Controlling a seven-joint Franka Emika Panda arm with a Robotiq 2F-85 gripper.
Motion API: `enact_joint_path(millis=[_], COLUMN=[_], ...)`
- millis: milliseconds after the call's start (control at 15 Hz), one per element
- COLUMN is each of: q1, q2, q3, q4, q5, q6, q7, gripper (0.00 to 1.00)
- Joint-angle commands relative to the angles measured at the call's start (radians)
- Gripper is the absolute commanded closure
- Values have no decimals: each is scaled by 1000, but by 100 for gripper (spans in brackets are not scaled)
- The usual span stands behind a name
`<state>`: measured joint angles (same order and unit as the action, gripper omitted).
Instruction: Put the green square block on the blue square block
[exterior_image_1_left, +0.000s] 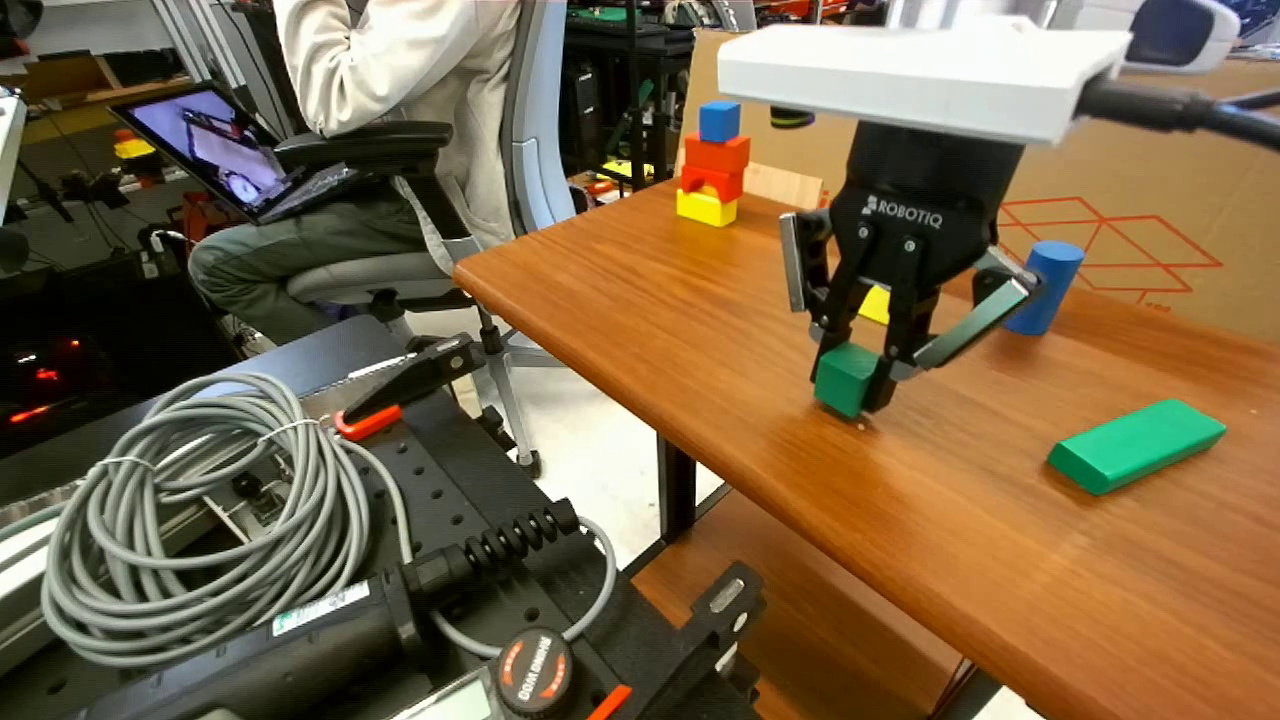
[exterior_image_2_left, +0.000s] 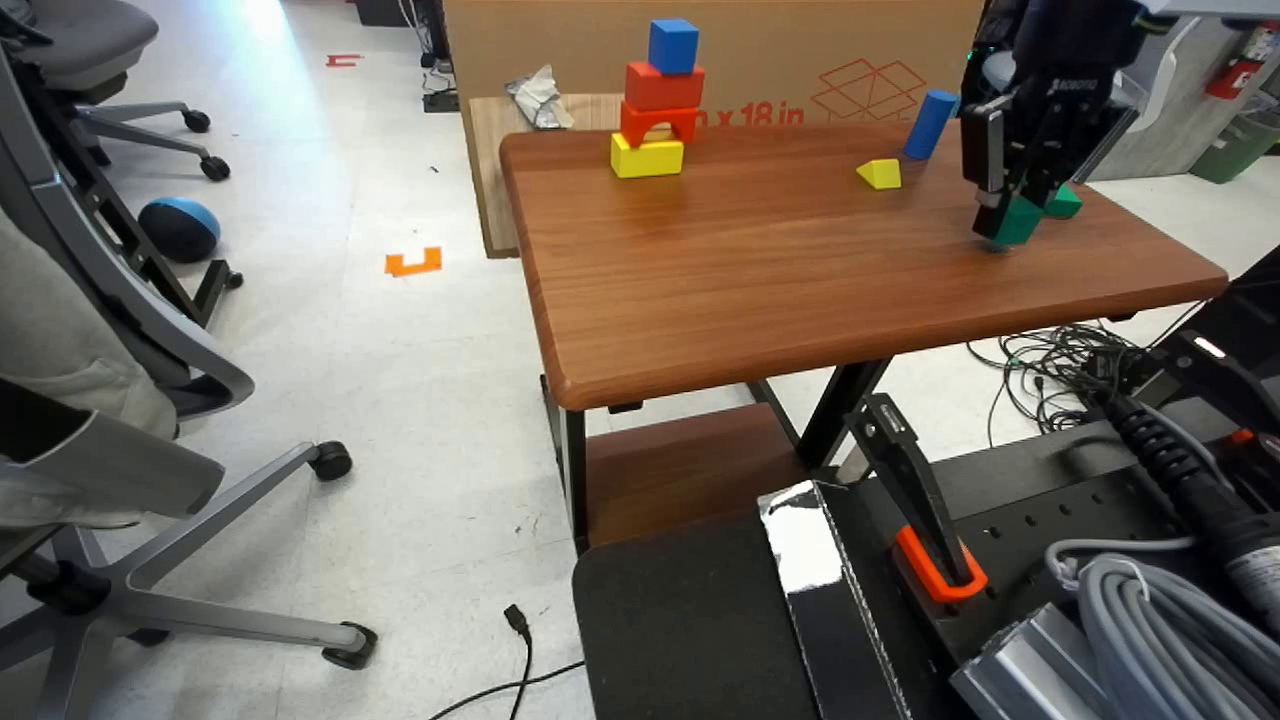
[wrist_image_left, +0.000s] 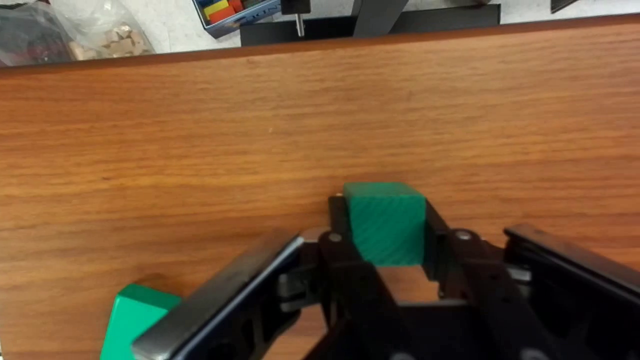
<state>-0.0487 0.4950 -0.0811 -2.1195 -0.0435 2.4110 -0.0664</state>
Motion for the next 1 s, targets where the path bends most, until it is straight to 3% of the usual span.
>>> enact_joint_path(millis=[0,200,467,933], q1=[-11,0,38,131], q2=[-160,-274,-374,-296], q3=[41,65,99,141], q4=[-40,-26,7,149], q5=[65,141,219,171], q6=[-77,-106,-60,-49], q7=[23,56,143,342], gripper=[92,92,92,92])
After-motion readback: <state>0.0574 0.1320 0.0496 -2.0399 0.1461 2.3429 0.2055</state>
